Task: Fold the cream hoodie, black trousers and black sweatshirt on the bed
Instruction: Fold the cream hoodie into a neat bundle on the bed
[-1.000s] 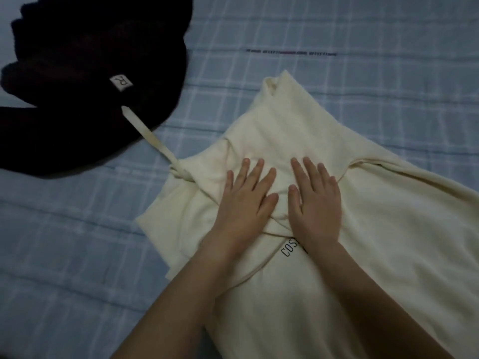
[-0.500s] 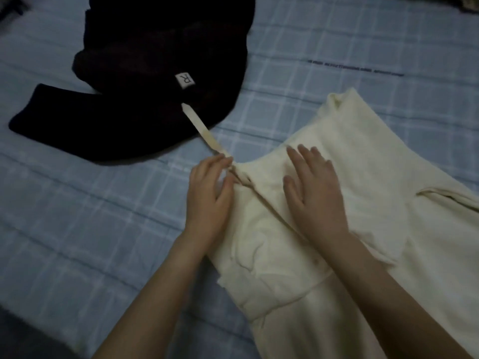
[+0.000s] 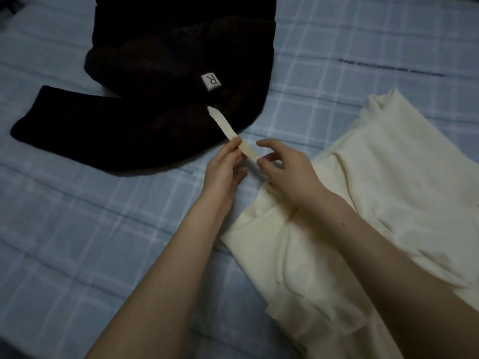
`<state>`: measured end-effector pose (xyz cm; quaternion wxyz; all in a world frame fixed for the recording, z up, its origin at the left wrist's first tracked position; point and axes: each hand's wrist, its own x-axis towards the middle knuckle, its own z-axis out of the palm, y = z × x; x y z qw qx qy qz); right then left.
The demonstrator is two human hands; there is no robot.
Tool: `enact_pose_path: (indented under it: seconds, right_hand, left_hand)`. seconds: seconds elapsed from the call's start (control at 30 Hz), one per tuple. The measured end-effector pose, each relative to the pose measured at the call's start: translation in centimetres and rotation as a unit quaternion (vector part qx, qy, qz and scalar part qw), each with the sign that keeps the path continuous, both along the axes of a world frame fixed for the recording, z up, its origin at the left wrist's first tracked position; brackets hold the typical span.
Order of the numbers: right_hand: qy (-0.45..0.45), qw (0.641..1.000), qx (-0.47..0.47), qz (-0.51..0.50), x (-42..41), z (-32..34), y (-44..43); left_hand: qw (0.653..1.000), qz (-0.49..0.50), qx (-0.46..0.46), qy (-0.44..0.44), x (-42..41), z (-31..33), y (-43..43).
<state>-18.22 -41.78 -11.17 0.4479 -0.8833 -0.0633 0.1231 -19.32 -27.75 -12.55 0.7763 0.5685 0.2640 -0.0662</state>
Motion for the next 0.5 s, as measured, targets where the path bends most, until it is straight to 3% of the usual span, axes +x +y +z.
enact_pose_path:
  seconds: [0.13, 0.27, 0.5]
  right_hand:
    - [-0.031, 0.997, 0.023, -0.068, 0.1, 1.1, 0.7]
    - [-0.087, 0.983, 0.07, -0.149, -5.3, 4.5, -2.0]
    - [-0.035, 0.941, 0.054, -0.332, -17.5, 3.7, -8.4]
  left_hand:
    - [0.997, -0.039, 0.007, -0.06, -0.8, 1.8, 1.0]
    - [0.985, -0.128, 0.006, -0.113, -3.7, 5.2, -0.2]
    - [0.96, -0.278, -0.002, -0.024, -12.7, 4.4, -7.4]
